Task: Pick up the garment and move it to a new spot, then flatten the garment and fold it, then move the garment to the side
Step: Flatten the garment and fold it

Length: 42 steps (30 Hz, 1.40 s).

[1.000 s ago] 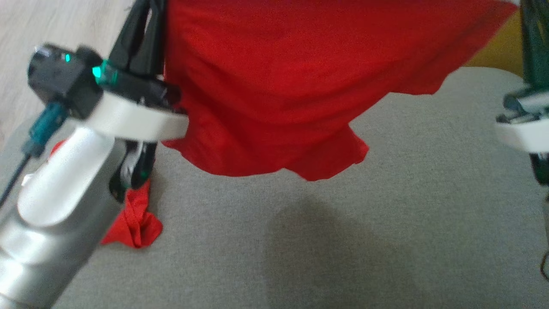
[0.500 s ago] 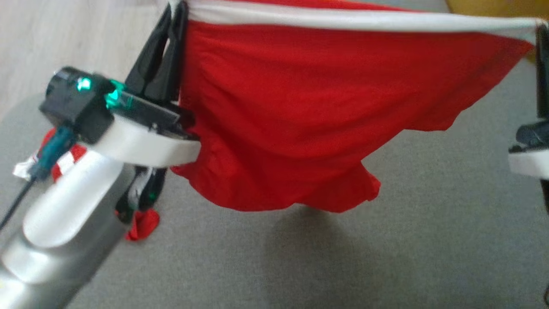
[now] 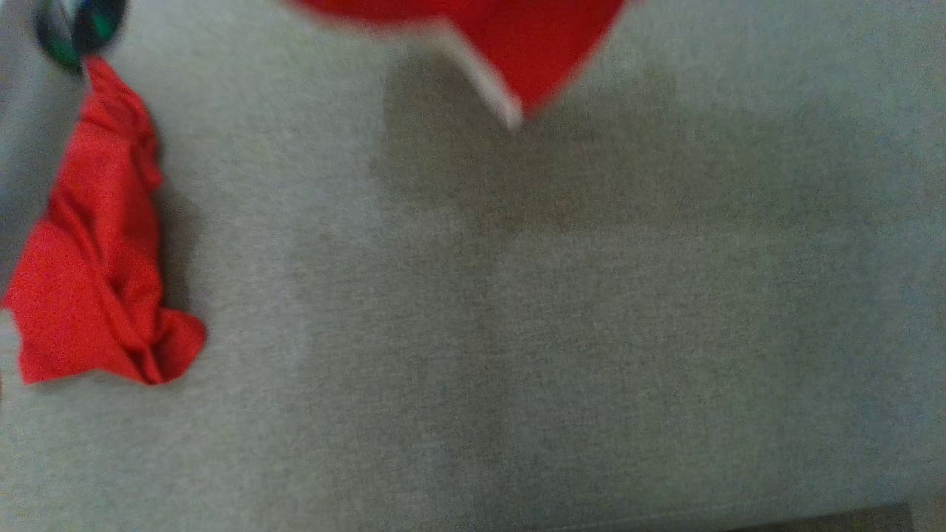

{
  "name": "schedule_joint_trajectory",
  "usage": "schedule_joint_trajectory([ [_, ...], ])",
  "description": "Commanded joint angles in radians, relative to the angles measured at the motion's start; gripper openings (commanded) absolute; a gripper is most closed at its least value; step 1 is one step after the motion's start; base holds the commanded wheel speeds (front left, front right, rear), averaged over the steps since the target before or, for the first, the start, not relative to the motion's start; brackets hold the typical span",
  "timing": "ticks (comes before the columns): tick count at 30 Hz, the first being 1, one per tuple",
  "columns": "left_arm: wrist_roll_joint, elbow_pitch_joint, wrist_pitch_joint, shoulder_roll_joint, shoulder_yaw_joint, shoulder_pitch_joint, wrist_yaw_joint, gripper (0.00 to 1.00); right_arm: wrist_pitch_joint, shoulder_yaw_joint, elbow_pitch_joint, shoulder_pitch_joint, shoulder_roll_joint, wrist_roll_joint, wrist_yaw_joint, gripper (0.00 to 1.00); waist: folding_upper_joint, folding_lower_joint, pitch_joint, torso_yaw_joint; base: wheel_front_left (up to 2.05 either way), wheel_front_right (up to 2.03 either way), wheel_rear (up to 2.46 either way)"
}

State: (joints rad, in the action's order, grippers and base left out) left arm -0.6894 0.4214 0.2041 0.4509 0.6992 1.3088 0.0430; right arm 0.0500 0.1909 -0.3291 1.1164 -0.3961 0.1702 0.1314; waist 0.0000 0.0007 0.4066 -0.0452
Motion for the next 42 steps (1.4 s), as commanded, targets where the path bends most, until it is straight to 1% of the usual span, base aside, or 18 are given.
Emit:
schedule_joint_trajectory([
  [1, 0.01, -0.01, 0.008, 0.03, -0.058, 0.073, 0.001, 0.0, 0.011, 0.0, 0.013, 0.027, 0.0, -0.006, -0.001, 0.0, 0.0, -0.0007, 0.088, -0.034, 0.0, 0.0, 0.0],
  [5, 0.03, 0.134, 0.045, -0.027, -0.08, 0.201, 0.034, 0.0, 0.088, 0.022, -0.155, 0.171, 0.033, -0.041, -0.001, 0.0, 0.0, -0.0007, 0.122, -0.048, 0.0, 0.0, 0.0],
  [7, 0.04, 0.177, 0.053, -0.054, -0.088, 0.233, 0.047, 0.0, 0.127, 0.029, -0.219, 0.203, 0.043, -0.054, -0.001, 0.0, 0.0, -0.0007, 0.135, -0.05, 0.0, 0.0, 0.0],
  [10, 0.046, 0.21, 0.057, -0.091, -0.103, 0.236, 0.065, 0.0, 0.161, 0.039, -0.298, 0.203, 0.059, -0.06, -0.001, 0.0, 0.0, -0.0007, 0.15, -0.052, 0.0, 0.0, 0.0],
  [13, 0.066, 0.21, 0.057, -0.114, -0.116, 0.185, 0.077, 0.0, 0.182, 0.065, -0.362, 0.165, 0.068, -0.051, -0.001, 0.0, 0.0, -0.0007, 0.159, -0.044, 0.0, 0.0, 0.0],
  [18, 0.087, 0.183, 0.057, -0.149, -0.112, 0.008, 0.086, 0.0, 0.198, 0.158, -0.451, 0.056, 0.045, -0.031, -0.001, 0.0, 0.0, -0.0007, 0.127, -0.022, 0.0, 0.0, 0.0],
  [20, 0.086, 0.15, 0.057, -0.157, -0.082, -0.076, 0.087, 0.0, 0.201, 0.202, -0.481, 0.011, 0.024, -0.006, -0.001, 0.0, 0.0, -0.0007, 0.104, -0.01, 0.0, 0.0, 0.0],
  [23, 0.075, 0.102, 0.057, -0.148, -0.037, -0.198, 0.087, 0.0, 0.198, 0.283, -0.509, -0.055, -0.012, 0.053, -0.001, 0.0, 0.0, -0.0007, 0.062, 0.003, 0.0, 0.0, 0.0],
  [26, 0.065, 0.06, 0.058, -0.133, 0.011, -0.303, 0.087, 0.0, 0.179, 0.377, -0.507, -0.116, -0.064, 0.135, -0.001, 0.0, 0.0, -0.0007, 0.02, 0.017, 0.0, 0.0, 0.0],
  [31, 0.061, 0.011, 0.058, -0.111, 0.081, -0.44, 0.087, 0.0, 0.127, 0.544, -0.433, -0.208, -0.17, 0.292, -0.001, 0.0, 0.0, -0.0007, -0.048, 0.029, 0.0, 0.0, 0.0],
  [32, 0.063, 0.005, 0.058, -0.105, 0.095, -0.46, 0.087, 0.0, 0.116, 0.578, -0.413, -0.22, -0.197, 0.315, -0.001, 0.0, 0.0, -0.0007, -0.059, 0.029, 0.0, 0.0, 0.0],
  [33, 0.077, -0.006, 0.058, -0.094, 0.118, -0.495, 0.087, 0.0, 0.097, 0.633, -0.376, -0.243, -0.243, 0.364, -0.001, 0.0, 0.0, -0.0007, -0.082, 0.027, 0.0, 0.0, 0.0],
  [38, 0.082, -0.017, 0.058, -0.094, 0.123, -0.58, 0.088, 0.0, 0.05, 0.743, -0.294, -0.301, -0.338, 0.474, -0.001, 0.0, 0.0, -0.0007, -0.145, 0.023, 0.0, 0.0, 0.0],
  [39, 0.082, -0.017, 0.058, -0.094, 0.123, -0.58, 0.088, 0.0, 0.05, 0.743, -0.294, -0.301, -0.338, 0.474, -0.001, 0.0, 0.0, -0.0007, -0.145, 0.023, 0.0, 0.0, 0.0],
  [42, 0.085, -0.025, 0.058, -0.099, 0.109, -0.631, 0.088, 0.0, 0.029, 0.792, -0.252, -0.335, -0.384, 0.523, -0.001, 0.0, 0.0, -0.0007, -0.188, 0.016, 0.0, 0.0, 0.0],
])
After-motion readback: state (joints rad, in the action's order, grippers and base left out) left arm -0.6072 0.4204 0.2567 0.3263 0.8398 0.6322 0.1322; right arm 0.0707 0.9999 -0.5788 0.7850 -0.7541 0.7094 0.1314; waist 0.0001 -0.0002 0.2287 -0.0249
